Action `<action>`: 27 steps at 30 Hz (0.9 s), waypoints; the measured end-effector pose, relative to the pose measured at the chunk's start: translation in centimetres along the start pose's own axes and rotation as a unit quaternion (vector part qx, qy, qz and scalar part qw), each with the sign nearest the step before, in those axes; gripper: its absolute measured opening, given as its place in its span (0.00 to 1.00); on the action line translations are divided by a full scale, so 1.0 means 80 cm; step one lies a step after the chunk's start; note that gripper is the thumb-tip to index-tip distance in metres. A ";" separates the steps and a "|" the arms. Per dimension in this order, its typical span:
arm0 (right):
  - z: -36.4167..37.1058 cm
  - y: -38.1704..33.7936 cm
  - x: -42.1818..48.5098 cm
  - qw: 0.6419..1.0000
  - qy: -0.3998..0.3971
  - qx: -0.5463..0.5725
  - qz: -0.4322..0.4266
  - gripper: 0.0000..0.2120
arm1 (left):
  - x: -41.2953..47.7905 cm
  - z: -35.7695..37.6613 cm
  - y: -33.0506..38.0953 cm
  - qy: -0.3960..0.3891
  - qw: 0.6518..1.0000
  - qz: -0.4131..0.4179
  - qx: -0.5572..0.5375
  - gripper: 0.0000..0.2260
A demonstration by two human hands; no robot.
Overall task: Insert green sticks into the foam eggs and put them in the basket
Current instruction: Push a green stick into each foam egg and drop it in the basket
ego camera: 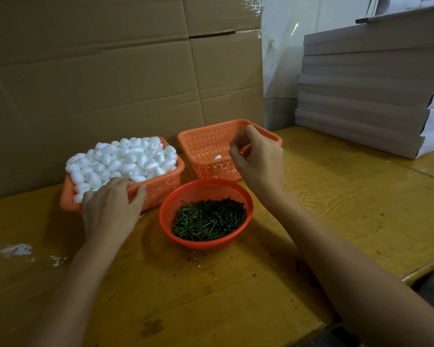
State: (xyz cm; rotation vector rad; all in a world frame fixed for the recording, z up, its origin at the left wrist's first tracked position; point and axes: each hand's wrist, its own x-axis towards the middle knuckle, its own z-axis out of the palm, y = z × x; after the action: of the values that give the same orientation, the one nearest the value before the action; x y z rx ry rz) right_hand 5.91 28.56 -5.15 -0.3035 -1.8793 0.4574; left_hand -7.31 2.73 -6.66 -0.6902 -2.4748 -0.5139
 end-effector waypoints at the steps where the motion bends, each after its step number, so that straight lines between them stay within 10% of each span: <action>1: 0.000 0.000 0.000 1.000 -0.001 -0.001 0.001 0.03 | 0.000 0.000 0.000 -0.001 1.000 0.001 -0.001 0.16; 13: 0.000 -0.002 -0.001 1.000 0.000 -0.001 0.000 0.03 | 0.004 -0.006 -0.004 -0.018 0.996 -0.004 -0.087 0.18; 27: -0.005 -0.003 0.003 1.000 0.003 0.009 0.003 0.03 | -0.001 -0.001 -0.008 0.220 0.931 0.000 -0.292 0.08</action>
State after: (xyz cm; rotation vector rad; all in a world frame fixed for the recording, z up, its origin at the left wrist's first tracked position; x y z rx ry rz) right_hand 6.24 28.53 -4.75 -0.2980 -1.8686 0.4777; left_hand -7.60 2.20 -6.78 -0.6941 -1.8947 -1.2832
